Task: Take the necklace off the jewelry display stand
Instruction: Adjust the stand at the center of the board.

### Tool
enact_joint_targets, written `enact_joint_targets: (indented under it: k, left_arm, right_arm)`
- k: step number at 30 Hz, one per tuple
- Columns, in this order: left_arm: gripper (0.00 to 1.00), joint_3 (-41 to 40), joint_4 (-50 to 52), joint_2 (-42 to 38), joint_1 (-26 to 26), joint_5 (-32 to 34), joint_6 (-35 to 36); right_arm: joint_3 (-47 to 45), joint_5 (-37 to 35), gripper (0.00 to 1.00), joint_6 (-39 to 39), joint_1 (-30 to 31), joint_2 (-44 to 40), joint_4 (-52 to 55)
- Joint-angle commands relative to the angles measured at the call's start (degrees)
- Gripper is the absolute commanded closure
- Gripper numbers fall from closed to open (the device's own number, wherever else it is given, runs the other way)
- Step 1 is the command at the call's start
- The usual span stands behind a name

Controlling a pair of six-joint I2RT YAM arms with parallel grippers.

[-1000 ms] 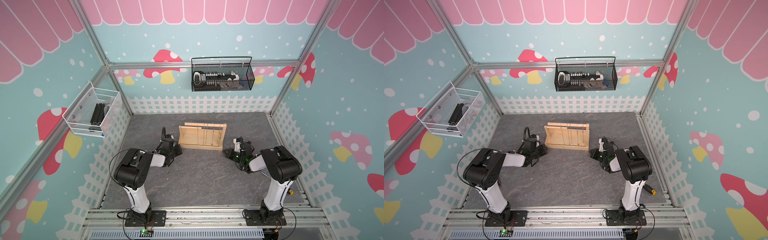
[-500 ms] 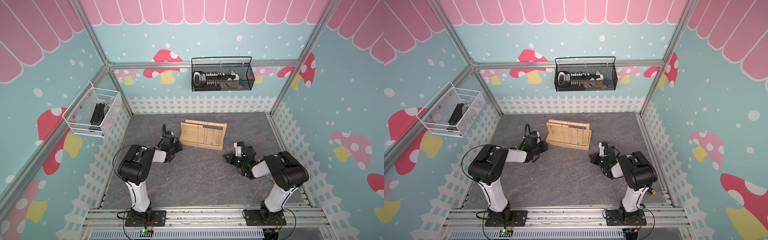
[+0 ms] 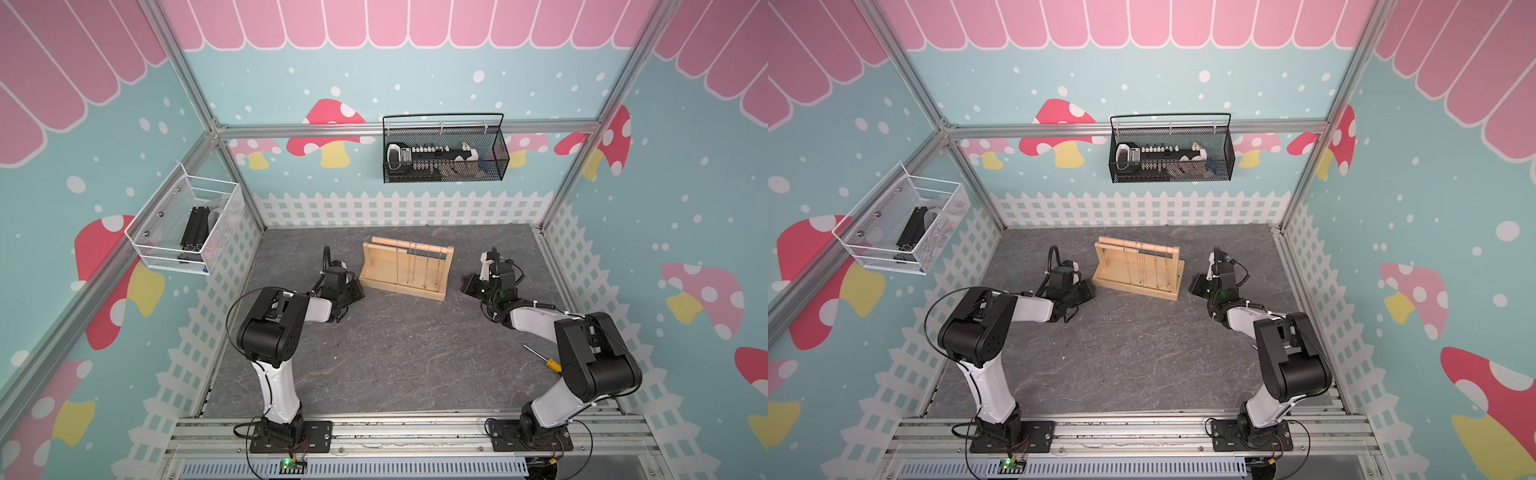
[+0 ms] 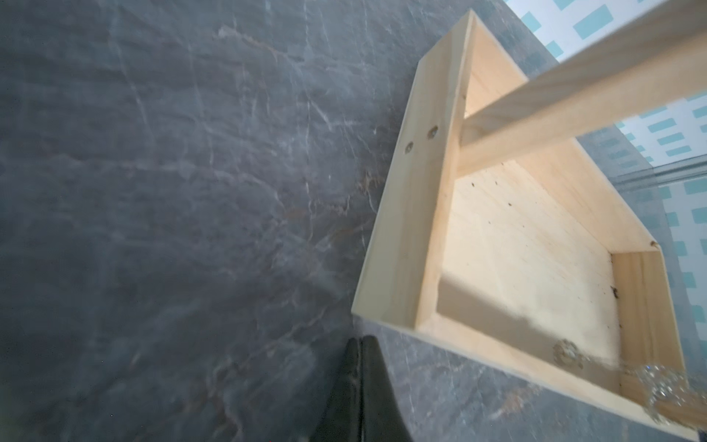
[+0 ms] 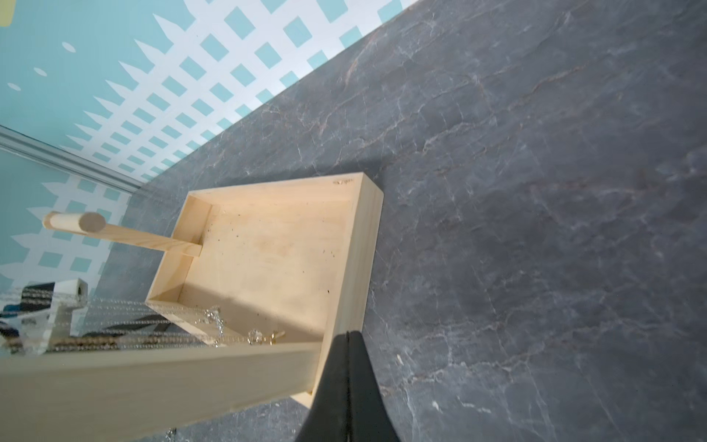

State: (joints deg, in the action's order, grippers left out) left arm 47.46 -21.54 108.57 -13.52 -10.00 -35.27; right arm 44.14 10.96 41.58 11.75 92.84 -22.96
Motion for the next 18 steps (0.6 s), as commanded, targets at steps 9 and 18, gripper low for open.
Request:
enact_joint_targets:
  k: [9, 18]
  left_arm:
    - [0.69, -10.61, 2.07, -29.00, -11.86, -0.79, 12.24]
    - [0.55, -5.40, -3.47, -25.72, -12.80, -0.66, 14.59]
  right_arm:
    - [-12.23, -9.65, 1.00, -8.57, 4.37, -15.60, 7.72]
    - [-16.75, -10.62, 1.00, -11.34, 6.94, -20.31, 7.42]
